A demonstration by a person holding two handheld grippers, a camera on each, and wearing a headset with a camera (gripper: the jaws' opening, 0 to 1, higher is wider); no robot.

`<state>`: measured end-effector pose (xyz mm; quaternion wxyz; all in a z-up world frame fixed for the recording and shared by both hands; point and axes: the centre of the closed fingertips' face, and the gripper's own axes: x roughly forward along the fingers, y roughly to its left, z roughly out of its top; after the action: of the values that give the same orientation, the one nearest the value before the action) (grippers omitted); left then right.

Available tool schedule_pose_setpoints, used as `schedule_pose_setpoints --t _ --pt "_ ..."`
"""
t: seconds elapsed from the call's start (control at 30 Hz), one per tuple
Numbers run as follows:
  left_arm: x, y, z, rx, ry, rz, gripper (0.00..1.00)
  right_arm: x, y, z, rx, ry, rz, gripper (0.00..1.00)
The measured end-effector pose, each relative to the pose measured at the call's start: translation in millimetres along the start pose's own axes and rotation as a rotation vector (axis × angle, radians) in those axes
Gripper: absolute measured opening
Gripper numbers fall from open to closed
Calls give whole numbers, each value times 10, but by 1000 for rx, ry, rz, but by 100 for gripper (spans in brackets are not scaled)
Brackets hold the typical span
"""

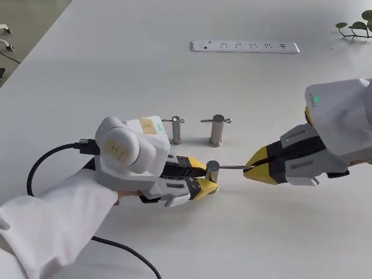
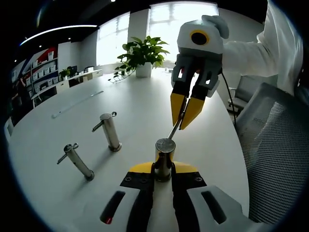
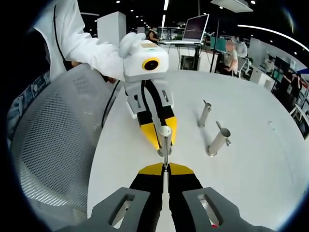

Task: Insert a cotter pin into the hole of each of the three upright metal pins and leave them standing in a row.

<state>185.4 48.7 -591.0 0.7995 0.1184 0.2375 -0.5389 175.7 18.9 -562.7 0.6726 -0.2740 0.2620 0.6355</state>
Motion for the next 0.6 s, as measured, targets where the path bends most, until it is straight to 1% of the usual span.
schedule_pose_setpoints --t 0.3,0.43,0.6 --pt "-1 -13 6 4 4 -7 11 35 -18 12 -25 22 12 0" --pt "-6 -12 6 -3 -2 -4 11 46 -35 13 -36 29 13 0" --pt "-15 -12 3 -9 -5 0 11 100 -20 17 -46 40 20 0"
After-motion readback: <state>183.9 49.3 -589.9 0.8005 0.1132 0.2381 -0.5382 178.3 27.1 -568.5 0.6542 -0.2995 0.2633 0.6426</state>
